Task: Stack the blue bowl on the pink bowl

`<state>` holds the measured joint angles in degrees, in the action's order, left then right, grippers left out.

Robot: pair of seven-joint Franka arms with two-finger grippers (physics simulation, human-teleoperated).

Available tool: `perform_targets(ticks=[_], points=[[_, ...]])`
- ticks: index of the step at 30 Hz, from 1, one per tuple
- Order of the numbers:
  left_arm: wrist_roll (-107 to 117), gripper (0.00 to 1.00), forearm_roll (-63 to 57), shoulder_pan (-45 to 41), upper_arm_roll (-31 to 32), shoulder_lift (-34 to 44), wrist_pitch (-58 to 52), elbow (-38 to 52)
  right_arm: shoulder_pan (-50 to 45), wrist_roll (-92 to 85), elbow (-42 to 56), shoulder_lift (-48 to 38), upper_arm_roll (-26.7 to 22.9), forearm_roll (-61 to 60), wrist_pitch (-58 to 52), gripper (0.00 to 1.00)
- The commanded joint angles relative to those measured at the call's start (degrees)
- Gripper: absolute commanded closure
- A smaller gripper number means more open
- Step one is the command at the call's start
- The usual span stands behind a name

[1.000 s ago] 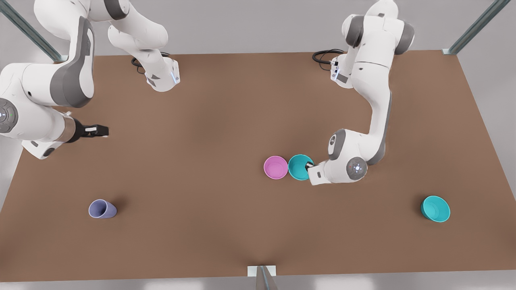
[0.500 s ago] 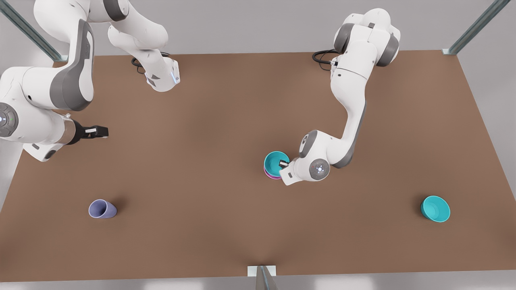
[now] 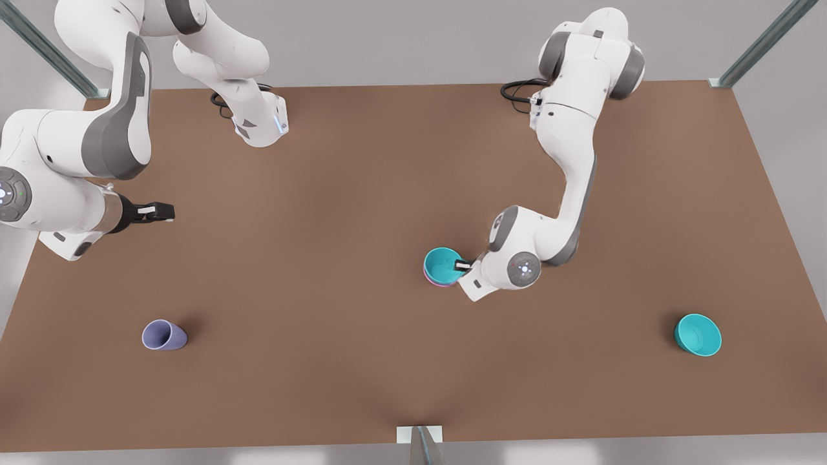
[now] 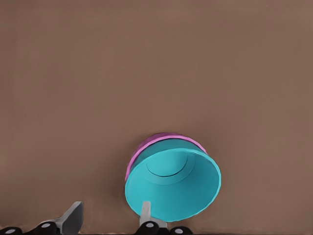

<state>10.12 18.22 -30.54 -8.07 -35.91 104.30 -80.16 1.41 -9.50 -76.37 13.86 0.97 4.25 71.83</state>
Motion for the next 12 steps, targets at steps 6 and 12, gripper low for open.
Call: perform_targets(ticks=[6,12], points=[[-7.1,0.00,-16.5,5.8,-3.5,12.3,-40.6,14.0,0.0,-0.7,0.0,-0.2,0.0,0.0,0.2,0.00],[-6.9,0.00,-19.3,16.6,8.9,22.6,-32.4,4.5,0.0,-0.7,0.1,-0.7,0.0,0.1,0.9,0.00]])
